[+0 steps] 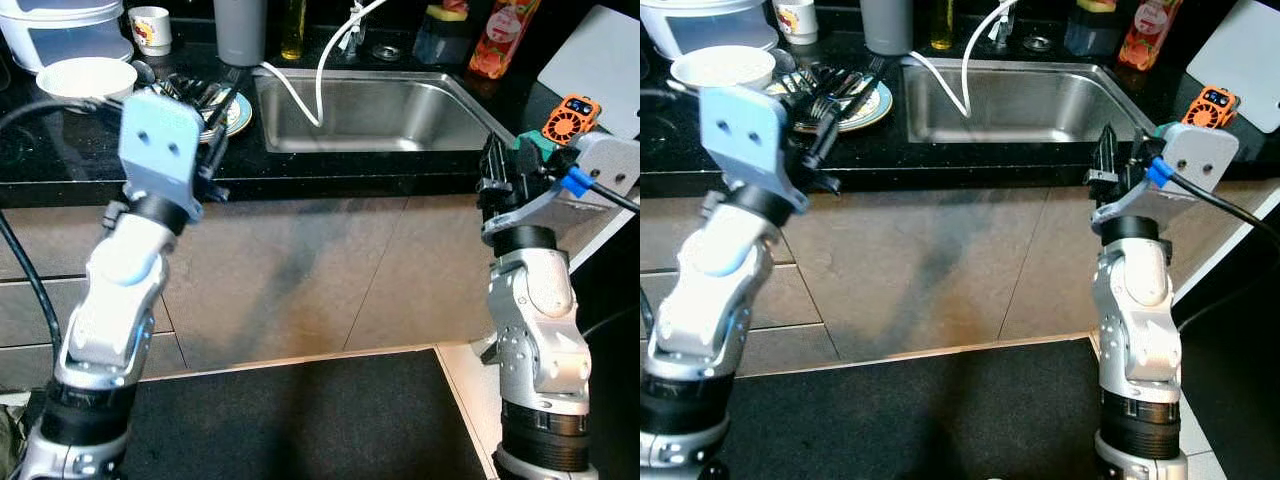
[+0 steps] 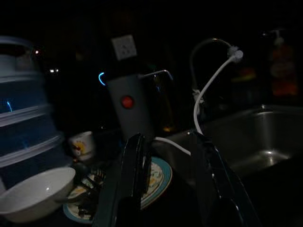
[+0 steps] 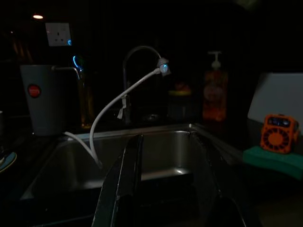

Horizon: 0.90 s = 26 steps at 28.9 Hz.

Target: Kitchen organization

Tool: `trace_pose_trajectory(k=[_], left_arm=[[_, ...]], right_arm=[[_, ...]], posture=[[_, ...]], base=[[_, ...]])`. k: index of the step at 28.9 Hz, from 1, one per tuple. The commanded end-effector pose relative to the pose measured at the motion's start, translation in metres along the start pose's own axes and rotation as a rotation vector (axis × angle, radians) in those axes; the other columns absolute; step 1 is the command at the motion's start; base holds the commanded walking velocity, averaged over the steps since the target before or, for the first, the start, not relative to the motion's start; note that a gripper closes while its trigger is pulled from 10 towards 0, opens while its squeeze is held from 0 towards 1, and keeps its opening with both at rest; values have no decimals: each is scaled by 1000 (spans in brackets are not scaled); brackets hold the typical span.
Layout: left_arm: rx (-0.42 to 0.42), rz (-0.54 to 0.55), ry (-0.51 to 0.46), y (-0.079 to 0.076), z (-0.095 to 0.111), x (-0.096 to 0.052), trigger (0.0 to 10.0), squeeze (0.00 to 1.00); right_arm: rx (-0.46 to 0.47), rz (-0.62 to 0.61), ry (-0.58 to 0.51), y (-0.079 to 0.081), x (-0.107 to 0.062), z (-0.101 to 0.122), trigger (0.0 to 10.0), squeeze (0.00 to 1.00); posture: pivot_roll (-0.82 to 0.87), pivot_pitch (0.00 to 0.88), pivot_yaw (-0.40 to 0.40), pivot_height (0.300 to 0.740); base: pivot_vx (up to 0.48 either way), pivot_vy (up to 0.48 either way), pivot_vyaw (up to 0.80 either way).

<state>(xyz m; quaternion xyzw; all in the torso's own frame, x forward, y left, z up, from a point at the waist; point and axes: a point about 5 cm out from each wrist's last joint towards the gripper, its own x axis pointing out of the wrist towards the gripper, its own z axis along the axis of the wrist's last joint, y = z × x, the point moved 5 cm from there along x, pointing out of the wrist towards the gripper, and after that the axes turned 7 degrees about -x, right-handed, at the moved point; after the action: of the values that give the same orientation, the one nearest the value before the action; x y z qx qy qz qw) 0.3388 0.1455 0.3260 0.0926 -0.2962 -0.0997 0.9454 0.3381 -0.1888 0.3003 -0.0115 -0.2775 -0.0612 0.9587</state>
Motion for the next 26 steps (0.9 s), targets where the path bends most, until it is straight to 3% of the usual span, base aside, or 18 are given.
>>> trace_pose_trajectory(k=[1,7,26], left_arm=[[26,-1,-7,1,0,1,10000,0],[53,42,-28,4,-2,3,10000,0],[63,52,-41,4,-5,5,10000,0]], right_arm=[[-5,3,-23,0,0,5,10000,0],[3,23,-3,4,-2,-2,10000,0],[4,37,21,5,-2,-9,10000,0]], posture=[[38,77,-94,740],[34,44,-102,740],[30,54,-106,740]], base=[[0,0,0],[119,0,0],[480,0,0]])
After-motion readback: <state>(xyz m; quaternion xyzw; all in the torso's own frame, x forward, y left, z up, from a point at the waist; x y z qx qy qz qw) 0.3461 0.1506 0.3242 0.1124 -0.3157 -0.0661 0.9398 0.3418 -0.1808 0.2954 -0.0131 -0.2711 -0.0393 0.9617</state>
